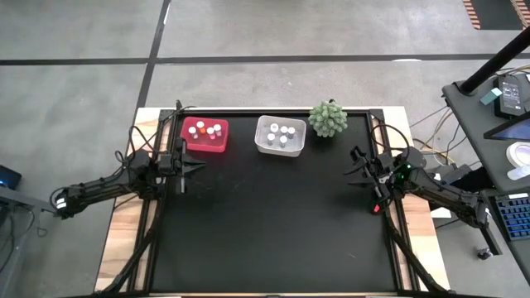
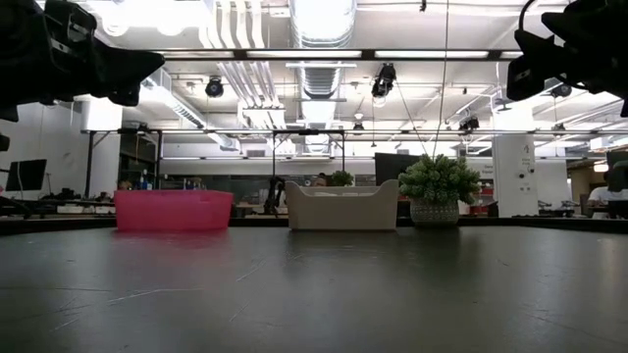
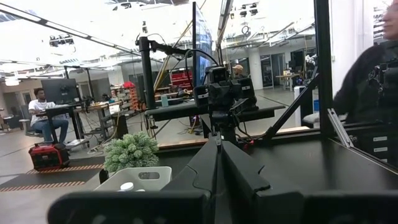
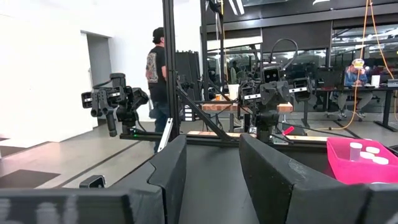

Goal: Pick and place medicine bottles into bin by pill shape (circle, oval)
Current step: Return to Home Position

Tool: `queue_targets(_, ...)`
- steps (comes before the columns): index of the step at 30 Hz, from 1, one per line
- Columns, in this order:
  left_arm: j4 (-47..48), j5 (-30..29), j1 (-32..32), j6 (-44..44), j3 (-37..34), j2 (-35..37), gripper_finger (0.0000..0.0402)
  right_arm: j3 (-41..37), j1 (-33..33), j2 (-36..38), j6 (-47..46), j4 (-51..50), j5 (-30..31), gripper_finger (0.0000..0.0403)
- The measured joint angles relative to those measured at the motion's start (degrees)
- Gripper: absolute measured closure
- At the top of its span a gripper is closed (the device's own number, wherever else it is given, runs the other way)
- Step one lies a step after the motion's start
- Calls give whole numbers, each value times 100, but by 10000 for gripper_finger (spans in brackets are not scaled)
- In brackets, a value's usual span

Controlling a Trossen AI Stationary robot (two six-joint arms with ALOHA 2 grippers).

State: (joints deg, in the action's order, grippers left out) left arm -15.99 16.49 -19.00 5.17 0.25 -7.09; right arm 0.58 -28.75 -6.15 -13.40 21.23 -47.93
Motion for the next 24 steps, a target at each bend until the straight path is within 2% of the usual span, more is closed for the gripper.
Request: queue_targets(24,0,0,0,0,0,0,395,-2,0,0,6,0,1,266)
